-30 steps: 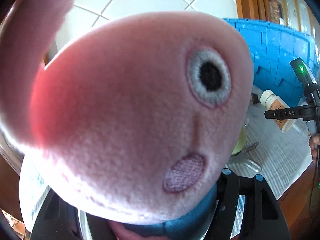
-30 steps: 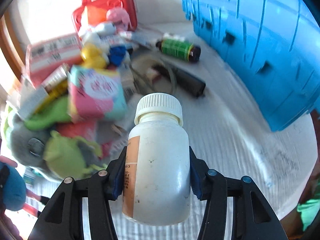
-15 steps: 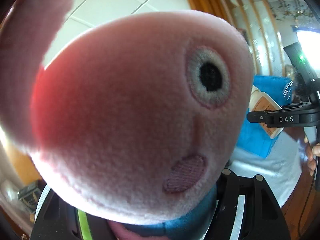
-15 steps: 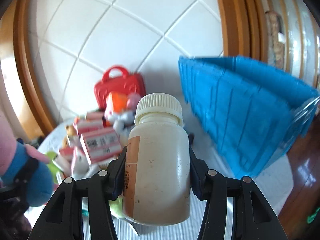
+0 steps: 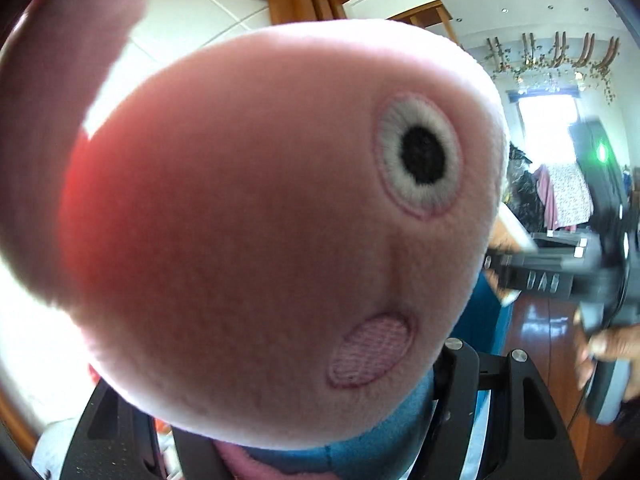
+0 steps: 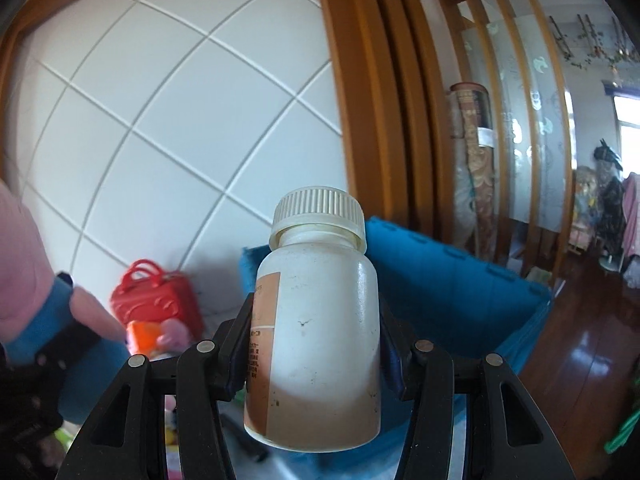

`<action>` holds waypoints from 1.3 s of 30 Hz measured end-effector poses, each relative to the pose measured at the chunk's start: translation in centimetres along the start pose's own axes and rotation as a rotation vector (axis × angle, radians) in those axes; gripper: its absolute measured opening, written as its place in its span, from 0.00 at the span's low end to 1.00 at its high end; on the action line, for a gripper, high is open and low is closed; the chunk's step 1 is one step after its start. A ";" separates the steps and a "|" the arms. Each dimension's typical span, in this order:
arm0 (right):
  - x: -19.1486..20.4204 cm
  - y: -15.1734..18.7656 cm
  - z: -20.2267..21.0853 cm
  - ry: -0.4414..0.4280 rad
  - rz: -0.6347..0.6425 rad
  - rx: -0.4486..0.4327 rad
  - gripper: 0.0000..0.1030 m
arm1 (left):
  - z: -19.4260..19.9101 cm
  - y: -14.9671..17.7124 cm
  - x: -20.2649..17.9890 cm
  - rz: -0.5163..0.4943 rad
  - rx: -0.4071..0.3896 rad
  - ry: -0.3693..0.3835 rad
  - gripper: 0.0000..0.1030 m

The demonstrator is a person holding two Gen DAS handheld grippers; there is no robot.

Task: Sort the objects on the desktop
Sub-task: 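Carry the pig plush and white bottle into the blue crate and release both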

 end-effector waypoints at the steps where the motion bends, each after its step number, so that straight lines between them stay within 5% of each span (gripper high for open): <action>1: -1.2 -0.4 -1.1 0.004 -0.007 0.005 0.51 | -1.7 -0.6 -0.7 0.008 0.007 0.008 0.68; 6: -6.3 -1.4 -7.6 0.030 -0.024 0.071 0.54 | -9.7 -2.6 -3.6 0.014 0.051 -0.001 0.78; 9: -9.0 -1.5 -9.5 0.049 -0.034 0.081 0.81 | -13.2 -3.3 -4.3 0.003 0.087 -0.032 0.84; 15: -11.1 -2.0 -10.1 0.037 -0.042 0.045 0.88 | -21.3 -3.0 -3.4 0.035 0.083 -0.020 0.87; 17: -11.4 -2.1 -9.7 0.035 -0.058 0.031 0.88 | -21.6 -2.9 -4.5 0.002 0.089 -0.044 0.99; 22: -13.0 -2.4 -9.2 0.057 -0.087 0.018 0.90 | -19.9 -1.0 -7.2 -0.191 0.199 -0.076 0.99; 31: -11.5 -3.9 -7.3 0.039 -0.058 -0.054 0.94 | -20.1 -1.3 -7.4 -0.086 0.189 -0.069 0.99; 33: -10.6 -3.9 -6.8 0.024 -0.047 -0.073 0.94 | -14.2 1.3 -3.9 -0.033 0.144 -0.102 0.99; 39: -6.3 -2.7 -4.5 -0.046 -0.029 -0.143 0.98 | -6.8 4.4 2.5 0.002 0.052 -0.292 0.99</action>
Point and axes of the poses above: each gripper's, at about its wrist camera, not at the fingertips, and z roughly against the way its jaws point, x to its left, y to its underside, the point moved 8 cm from there along -z, roughly the way its jaws point, and after that the axes turned 8 degrees about -x, right-handed, at the moved point
